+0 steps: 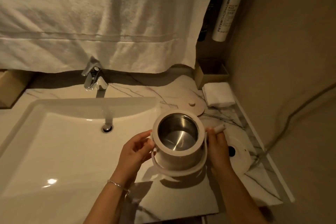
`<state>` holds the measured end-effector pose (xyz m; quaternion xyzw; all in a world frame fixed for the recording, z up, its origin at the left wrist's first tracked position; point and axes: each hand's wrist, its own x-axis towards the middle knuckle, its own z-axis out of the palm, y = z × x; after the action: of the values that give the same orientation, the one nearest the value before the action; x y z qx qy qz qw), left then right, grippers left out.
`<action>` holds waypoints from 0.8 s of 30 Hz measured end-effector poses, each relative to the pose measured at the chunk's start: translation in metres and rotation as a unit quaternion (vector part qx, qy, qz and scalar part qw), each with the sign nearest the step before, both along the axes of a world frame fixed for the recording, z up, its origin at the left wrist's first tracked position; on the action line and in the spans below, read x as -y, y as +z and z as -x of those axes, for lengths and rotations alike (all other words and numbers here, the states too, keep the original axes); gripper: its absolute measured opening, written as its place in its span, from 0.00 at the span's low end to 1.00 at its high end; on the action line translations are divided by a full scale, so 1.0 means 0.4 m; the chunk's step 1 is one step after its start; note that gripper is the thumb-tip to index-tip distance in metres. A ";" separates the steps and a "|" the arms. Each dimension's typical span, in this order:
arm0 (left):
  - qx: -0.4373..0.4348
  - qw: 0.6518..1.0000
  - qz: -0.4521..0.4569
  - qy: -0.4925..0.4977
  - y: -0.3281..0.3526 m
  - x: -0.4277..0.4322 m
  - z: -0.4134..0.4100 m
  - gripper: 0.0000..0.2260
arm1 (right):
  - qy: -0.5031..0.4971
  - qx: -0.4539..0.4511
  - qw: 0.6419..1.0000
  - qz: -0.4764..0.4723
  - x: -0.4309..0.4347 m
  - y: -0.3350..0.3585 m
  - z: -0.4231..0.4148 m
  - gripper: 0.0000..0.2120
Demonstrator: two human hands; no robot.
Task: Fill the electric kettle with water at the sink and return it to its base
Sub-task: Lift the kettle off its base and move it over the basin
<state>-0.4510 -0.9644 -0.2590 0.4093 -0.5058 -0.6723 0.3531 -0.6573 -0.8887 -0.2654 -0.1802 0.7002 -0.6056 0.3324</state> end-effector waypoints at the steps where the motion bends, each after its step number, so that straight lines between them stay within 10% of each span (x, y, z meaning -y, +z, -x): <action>1: -0.001 1.000 0.001 0.008 0.004 -0.018 -0.013 0.12 | 0.006 0.001 1.000 0.005 -0.011 0.005 -0.013 0.07; 24: 0.007 0.989 0.063 0.130 0.093 -0.114 -0.548 0.13 | 0.100 -0.024 0.994 0.031 -0.014 0.063 -0.554 0.14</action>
<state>-0.2316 -0.9187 -0.2220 0.4534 -0.4920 -0.5842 0.4594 -0.4358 -0.8832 -0.2403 -0.2740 0.6669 -0.5865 0.3689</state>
